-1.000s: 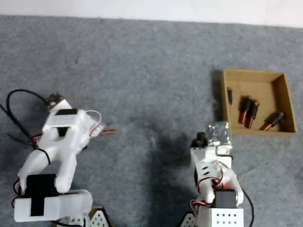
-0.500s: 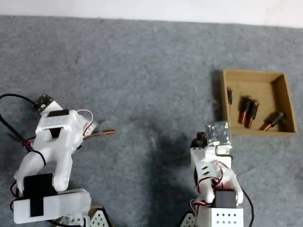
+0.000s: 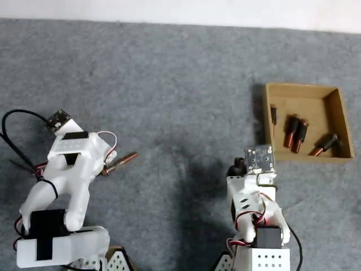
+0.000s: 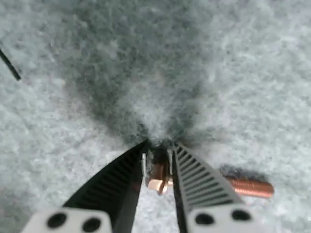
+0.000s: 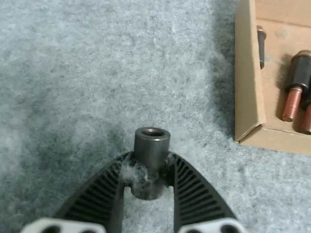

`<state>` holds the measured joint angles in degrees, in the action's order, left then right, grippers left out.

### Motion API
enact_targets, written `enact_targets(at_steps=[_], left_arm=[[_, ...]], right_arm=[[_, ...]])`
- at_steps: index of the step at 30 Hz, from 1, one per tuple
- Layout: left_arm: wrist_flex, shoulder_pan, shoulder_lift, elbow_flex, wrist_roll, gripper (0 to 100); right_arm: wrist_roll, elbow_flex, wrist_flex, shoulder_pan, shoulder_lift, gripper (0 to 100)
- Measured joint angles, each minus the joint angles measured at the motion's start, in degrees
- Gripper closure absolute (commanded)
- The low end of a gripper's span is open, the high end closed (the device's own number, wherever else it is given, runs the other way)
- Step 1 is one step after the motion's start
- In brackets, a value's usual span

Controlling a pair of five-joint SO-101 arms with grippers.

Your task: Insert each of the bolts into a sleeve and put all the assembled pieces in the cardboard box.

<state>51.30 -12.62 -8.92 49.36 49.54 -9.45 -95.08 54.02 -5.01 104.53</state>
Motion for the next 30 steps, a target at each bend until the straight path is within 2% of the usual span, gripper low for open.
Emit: enact_targets(at_steps=[7,12,17,21,26,30], left_arm=[[0.6,0.0,0.2,-1.8,-2.6,94],[10.6,0.0,0.2,-8.7,-3.1,92],[23.1,-0.1,0.2,-18.1,-2.3,76],[30.6,1.1,0.2,-20.7,-2.2,62],[38.4,7.5,0.2,-20.9,-2.2,59],[40.1,9.8,0.3,-20.9,-2.9,59]], right_arm=[[0.0,0.0,0.0,0.0,0.0,99.0],[0.0,0.0,0.0,0.0,0.0,99.0],[0.0,0.0,0.0,0.0,0.0,99.0],[0.0,0.0,0.0,0.0,0.0,99.0],[0.0,0.0,0.0,0.0,0.0,99.0],[0.0,-0.1,0.0,0.0,0.0,99.0]])
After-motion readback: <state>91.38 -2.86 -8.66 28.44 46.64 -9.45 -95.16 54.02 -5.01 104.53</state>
